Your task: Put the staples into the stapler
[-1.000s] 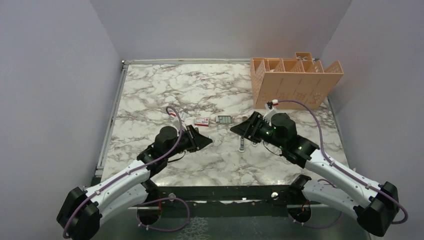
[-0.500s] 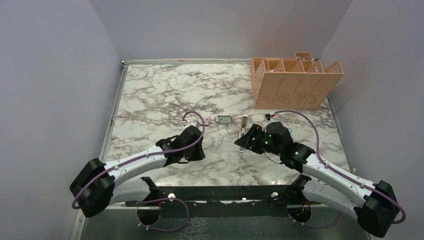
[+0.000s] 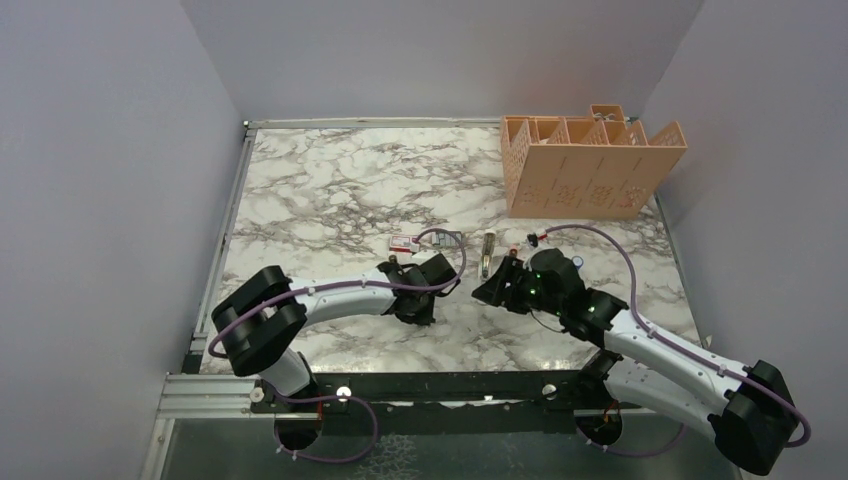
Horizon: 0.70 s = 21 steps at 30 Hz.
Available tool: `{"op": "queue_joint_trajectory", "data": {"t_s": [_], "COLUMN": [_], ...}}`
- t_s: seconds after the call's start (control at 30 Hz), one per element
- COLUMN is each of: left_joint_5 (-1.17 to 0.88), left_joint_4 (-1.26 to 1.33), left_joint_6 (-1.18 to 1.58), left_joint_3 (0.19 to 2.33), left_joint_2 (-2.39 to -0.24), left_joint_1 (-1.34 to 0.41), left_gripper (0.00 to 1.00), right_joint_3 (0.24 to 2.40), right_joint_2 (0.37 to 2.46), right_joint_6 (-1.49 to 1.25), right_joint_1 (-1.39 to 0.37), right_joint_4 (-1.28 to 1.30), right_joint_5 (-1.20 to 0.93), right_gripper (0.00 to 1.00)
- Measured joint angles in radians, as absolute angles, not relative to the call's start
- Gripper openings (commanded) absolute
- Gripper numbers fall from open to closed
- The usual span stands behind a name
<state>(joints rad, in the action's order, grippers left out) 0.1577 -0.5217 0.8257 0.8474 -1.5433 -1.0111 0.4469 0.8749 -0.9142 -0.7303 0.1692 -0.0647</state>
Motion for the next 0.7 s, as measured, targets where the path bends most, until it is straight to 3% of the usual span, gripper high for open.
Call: {"op": "queue_joint_trajectory", "data": {"t_s": [0.23, 0.7], "left_joint_5": [0.205, 0.216], "left_joint_4": [-0.587, -0.654], "left_joint_6": [0.825, 0.794], "left_joint_3": [0.921, 0.975], "left_joint_2": [-1.603, -1.648], "left_joint_1": [-1.045, -1.055], "left_gripper": [0.21, 0.34], "right_joint_3": [0.443, 0.431], "right_joint_2": [0.865, 0.805], "right_joint_6": [-0.907, -0.907], "right_joint_1": [-0.731, -0.731], "right_joint_4": [0.203, 0.27], "right_joint_5": [-0.064, -0.038], "right_gripper": [0.58, 0.58]}}
